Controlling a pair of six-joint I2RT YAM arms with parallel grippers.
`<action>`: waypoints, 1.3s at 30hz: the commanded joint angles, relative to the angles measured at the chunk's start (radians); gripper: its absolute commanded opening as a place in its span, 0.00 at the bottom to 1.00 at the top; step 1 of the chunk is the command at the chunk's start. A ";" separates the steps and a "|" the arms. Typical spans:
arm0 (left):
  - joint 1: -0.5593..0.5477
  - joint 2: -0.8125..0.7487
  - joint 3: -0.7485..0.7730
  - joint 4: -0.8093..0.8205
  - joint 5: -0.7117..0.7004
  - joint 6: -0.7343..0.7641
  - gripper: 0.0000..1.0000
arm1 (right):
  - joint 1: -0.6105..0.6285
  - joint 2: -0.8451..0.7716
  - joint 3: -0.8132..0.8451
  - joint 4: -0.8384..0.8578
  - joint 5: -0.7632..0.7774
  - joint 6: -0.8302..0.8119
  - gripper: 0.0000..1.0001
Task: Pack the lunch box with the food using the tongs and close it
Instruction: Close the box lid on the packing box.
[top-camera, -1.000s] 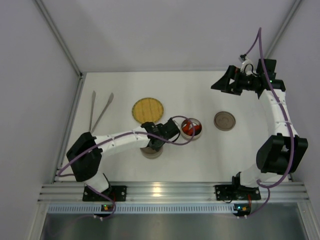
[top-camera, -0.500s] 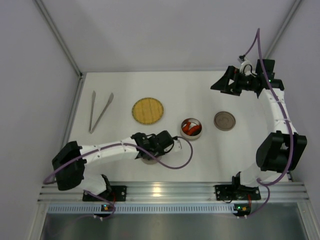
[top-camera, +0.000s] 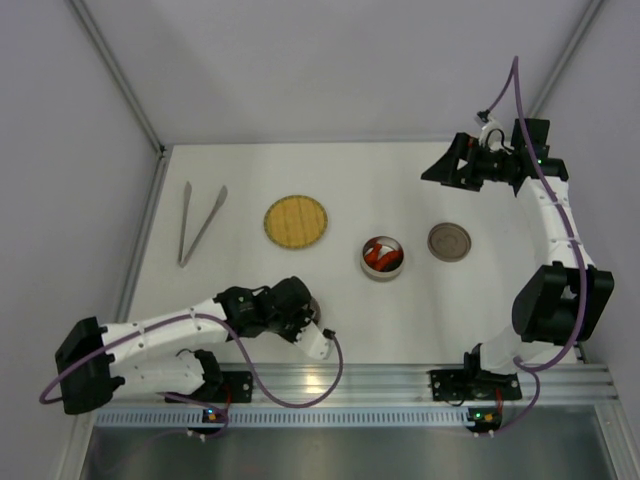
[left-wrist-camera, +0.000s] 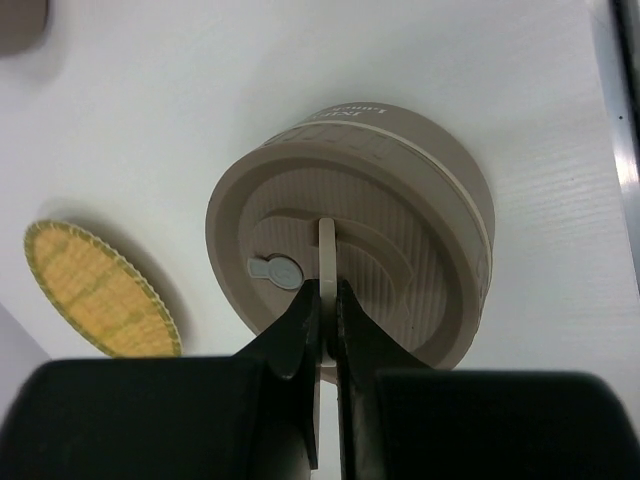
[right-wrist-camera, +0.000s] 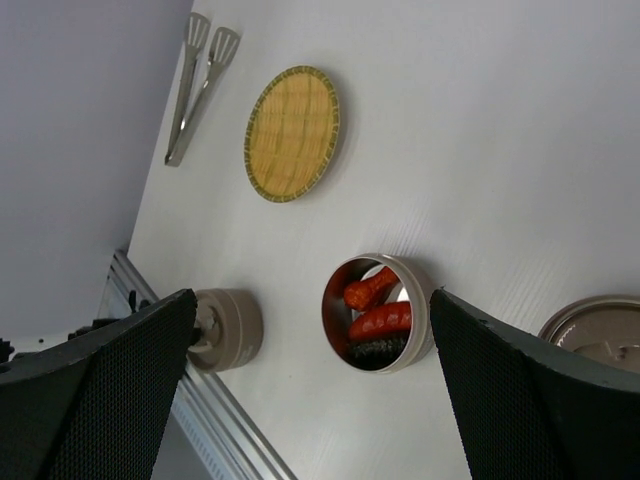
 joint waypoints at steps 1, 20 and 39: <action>0.009 0.010 -0.052 -0.118 0.217 0.190 0.00 | -0.020 -0.008 0.019 -0.001 -0.022 -0.035 0.99; 0.014 -0.036 0.113 -0.204 0.266 0.112 0.73 | -0.018 -0.025 0.036 -0.033 -0.030 -0.048 0.99; 0.328 0.169 0.576 -0.159 0.341 -0.461 0.49 | -0.004 -0.031 0.024 -0.083 0.068 -0.139 0.99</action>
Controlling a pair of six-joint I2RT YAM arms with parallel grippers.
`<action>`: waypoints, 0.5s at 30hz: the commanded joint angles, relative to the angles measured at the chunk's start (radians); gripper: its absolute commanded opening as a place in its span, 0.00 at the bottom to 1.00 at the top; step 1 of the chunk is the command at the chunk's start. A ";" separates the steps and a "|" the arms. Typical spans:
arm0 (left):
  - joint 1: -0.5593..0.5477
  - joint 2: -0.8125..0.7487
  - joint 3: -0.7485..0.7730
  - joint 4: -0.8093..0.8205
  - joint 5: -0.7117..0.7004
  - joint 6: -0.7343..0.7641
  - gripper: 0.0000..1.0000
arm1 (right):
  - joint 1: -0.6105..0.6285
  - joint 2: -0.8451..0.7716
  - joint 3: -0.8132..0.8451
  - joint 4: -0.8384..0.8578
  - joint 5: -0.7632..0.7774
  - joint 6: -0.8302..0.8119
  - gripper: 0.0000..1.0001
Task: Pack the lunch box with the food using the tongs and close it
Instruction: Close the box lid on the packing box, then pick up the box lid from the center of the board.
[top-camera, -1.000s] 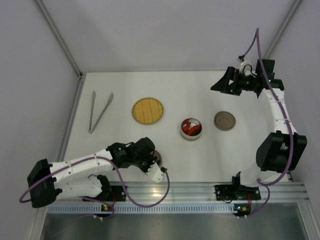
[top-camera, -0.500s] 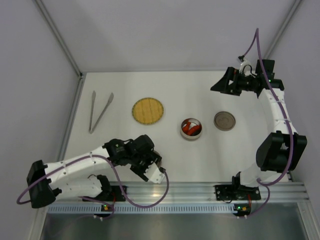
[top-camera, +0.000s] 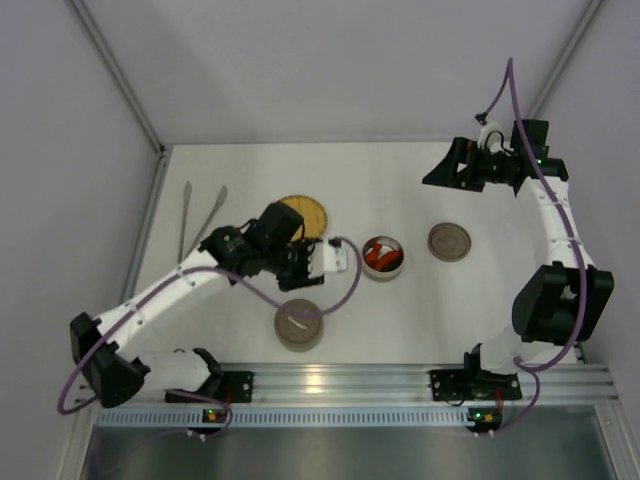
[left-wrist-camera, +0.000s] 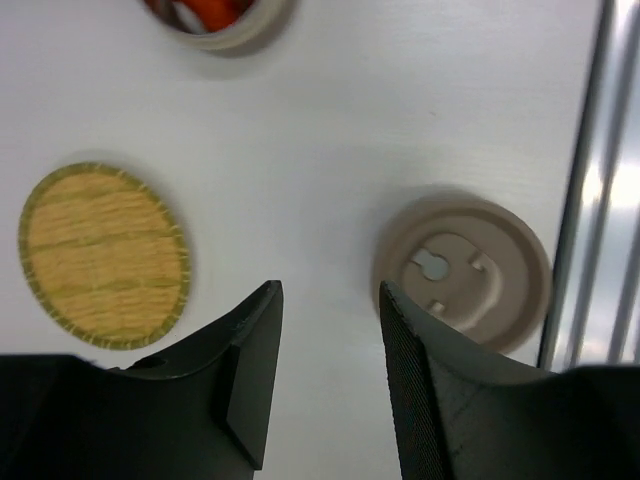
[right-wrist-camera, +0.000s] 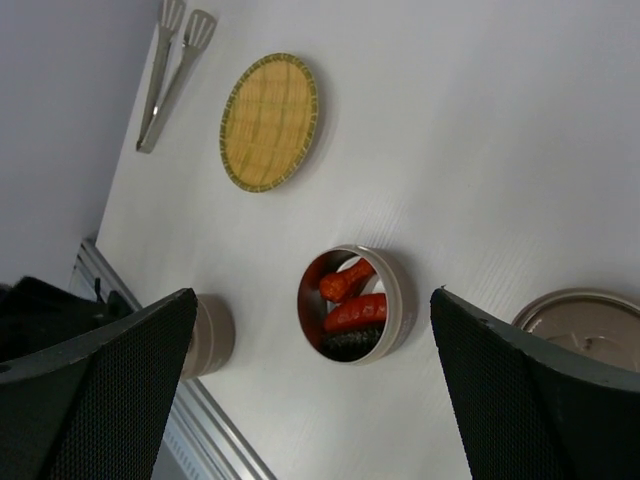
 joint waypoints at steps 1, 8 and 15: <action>0.144 0.205 0.284 0.029 0.060 -0.249 0.49 | -0.005 -0.031 0.030 -0.066 0.078 -0.104 0.99; 0.354 0.516 0.605 -0.110 0.146 -0.449 0.53 | -0.006 0.041 0.033 -0.184 0.467 -0.368 0.91; 0.366 0.548 0.540 -0.030 0.139 -0.492 0.55 | -0.003 0.133 -0.007 -0.212 0.602 -0.549 0.65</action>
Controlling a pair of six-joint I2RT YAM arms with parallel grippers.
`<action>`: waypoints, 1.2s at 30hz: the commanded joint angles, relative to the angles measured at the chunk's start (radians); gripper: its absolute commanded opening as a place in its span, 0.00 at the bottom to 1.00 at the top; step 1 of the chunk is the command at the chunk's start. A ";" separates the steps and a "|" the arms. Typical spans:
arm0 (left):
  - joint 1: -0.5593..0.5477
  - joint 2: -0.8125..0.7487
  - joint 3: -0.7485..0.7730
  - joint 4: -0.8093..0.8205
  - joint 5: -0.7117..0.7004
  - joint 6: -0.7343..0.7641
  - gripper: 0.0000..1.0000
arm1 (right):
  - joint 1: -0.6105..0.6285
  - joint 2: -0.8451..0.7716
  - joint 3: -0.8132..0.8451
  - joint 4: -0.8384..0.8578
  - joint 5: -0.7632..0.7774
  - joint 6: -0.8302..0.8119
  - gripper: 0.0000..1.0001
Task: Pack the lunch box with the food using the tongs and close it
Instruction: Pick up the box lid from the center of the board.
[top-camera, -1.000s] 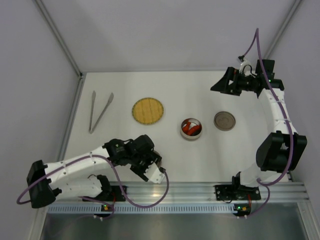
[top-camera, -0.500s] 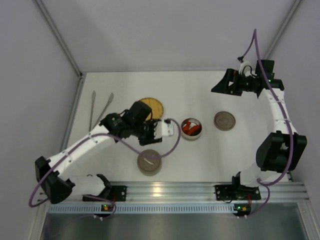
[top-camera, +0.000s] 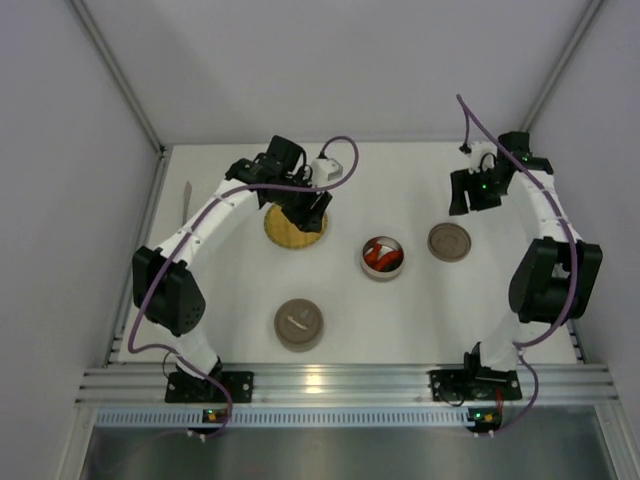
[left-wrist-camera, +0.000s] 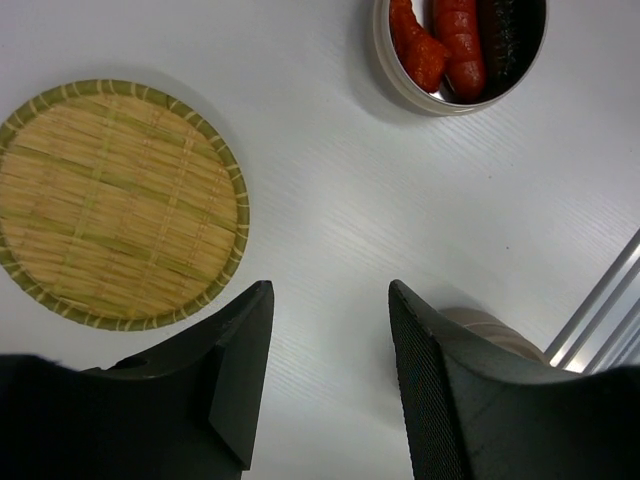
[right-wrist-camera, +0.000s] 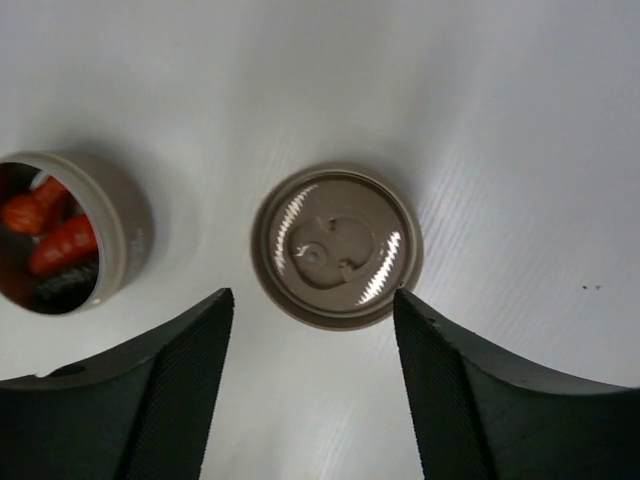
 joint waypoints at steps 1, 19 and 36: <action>0.003 -0.010 -0.020 0.028 0.053 -0.061 0.55 | -0.003 0.022 -0.006 -0.050 0.112 -0.143 0.61; 0.049 0.010 -0.051 0.013 0.246 -0.036 0.59 | 0.164 0.105 -0.212 -0.011 0.167 -0.341 0.45; 0.069 0.019 -0.050 0.020 0.257 -0.027 0.60 | 0.242 0.178 -0.247 0.037 0.212 -0.375 0.38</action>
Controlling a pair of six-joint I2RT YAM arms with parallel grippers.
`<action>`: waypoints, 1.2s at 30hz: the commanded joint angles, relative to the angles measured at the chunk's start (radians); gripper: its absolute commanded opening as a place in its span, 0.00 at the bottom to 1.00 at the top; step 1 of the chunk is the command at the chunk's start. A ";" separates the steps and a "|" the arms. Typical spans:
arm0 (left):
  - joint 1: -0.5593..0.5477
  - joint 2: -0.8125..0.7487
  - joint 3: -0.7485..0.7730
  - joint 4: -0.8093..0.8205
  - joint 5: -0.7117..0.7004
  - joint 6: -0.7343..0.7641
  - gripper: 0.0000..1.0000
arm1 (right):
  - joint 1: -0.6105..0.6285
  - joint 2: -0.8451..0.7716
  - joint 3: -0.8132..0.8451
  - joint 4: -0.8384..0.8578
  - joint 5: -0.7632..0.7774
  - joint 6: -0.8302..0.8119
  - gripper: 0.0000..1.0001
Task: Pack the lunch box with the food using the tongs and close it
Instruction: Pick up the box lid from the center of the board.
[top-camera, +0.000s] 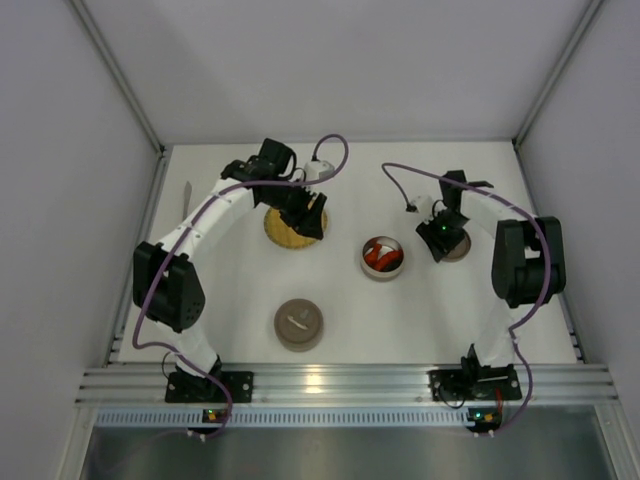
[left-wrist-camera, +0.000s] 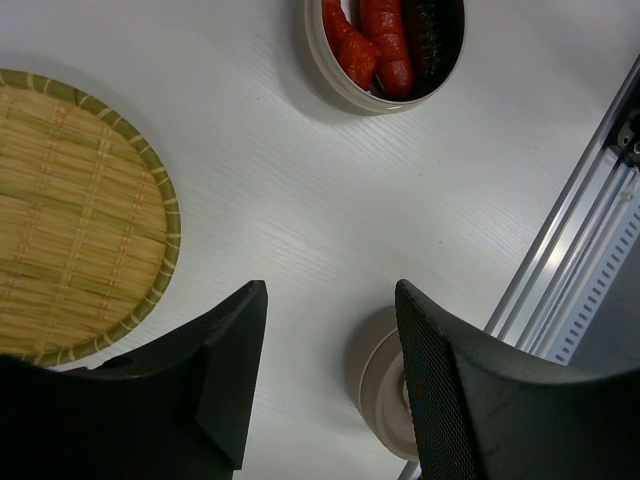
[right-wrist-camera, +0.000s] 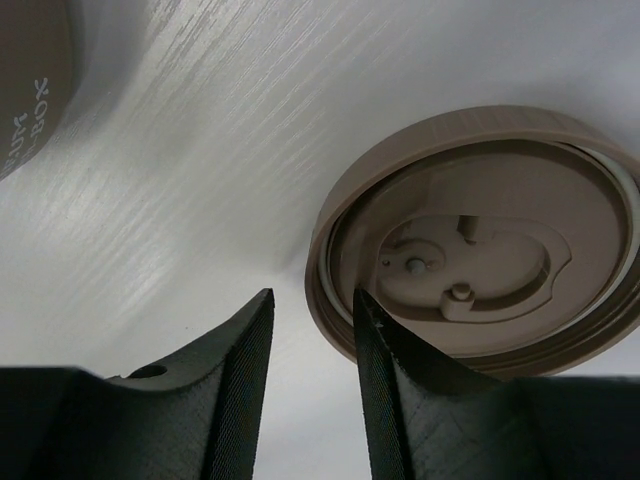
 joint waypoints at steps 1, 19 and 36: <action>0.009 0.002 0.009 0.013 0.030 0.016 0.59 | 0.021 0.019 -0.017 0.037 -0.001 -0.025 0.37; 0.019 -0.046 -0.002 0.047 0.048 -0.011 0.60 | 0.063 -0.016 -0.107 0.041 0.021 -0.033 0.01; 0.034 -0.185 0.024 0.148 0.307 0.396 0.68 | 0.011 -0.172 0.506 -0.638 -0.743 -0.169 0.00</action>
